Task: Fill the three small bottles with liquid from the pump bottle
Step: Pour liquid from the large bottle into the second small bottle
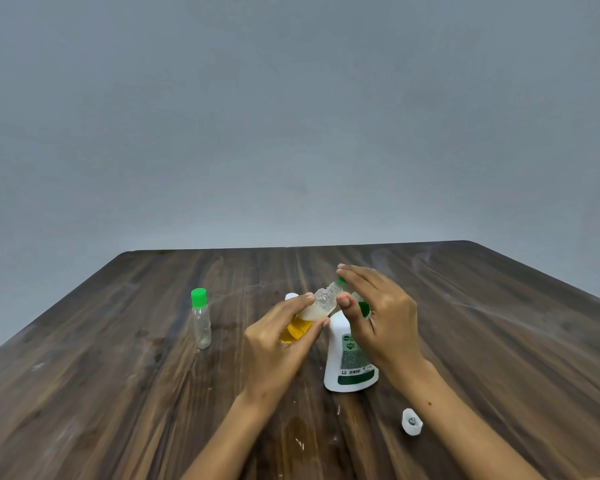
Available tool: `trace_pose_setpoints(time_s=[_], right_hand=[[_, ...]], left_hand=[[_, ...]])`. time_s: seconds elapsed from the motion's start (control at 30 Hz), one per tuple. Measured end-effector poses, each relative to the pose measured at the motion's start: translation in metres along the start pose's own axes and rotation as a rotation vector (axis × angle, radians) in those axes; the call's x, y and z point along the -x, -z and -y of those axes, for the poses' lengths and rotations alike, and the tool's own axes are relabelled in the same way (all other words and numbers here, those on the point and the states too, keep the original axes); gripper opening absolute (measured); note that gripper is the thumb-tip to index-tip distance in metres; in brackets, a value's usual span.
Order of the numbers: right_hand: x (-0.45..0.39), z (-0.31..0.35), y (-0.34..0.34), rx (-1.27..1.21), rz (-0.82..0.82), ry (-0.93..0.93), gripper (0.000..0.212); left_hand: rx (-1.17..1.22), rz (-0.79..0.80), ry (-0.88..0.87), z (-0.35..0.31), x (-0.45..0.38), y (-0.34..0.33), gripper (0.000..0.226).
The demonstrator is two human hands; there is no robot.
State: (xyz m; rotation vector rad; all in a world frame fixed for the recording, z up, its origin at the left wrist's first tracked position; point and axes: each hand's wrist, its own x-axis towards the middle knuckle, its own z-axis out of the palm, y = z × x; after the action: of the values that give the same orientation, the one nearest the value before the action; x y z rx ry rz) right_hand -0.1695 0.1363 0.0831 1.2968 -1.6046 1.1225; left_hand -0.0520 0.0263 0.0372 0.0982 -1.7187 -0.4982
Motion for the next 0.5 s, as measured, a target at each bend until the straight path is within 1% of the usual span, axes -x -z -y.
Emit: trace_pose_setpoints(time_s=[0.17,0.33,0.5], right_hand=[[0.011,0.000,-0.004,-0.033,0.007,-0.033,0.068],[0.000,-0.002,0.001,-0.010,0.030,-0.005,0.070],[0.011,0.002,-0.003,-0.048,0.011,-0.054,0.070]], left_hand=[[-0.001,-0.005,-0.001,0.002,0.000,-0.002,0.036],[-0.009,-0.005,-0.012,0.002,0.001,-0.001,0.036],[-0.014,-0.008,-0.020,0.002,-0.001,-0.001,0.037]])
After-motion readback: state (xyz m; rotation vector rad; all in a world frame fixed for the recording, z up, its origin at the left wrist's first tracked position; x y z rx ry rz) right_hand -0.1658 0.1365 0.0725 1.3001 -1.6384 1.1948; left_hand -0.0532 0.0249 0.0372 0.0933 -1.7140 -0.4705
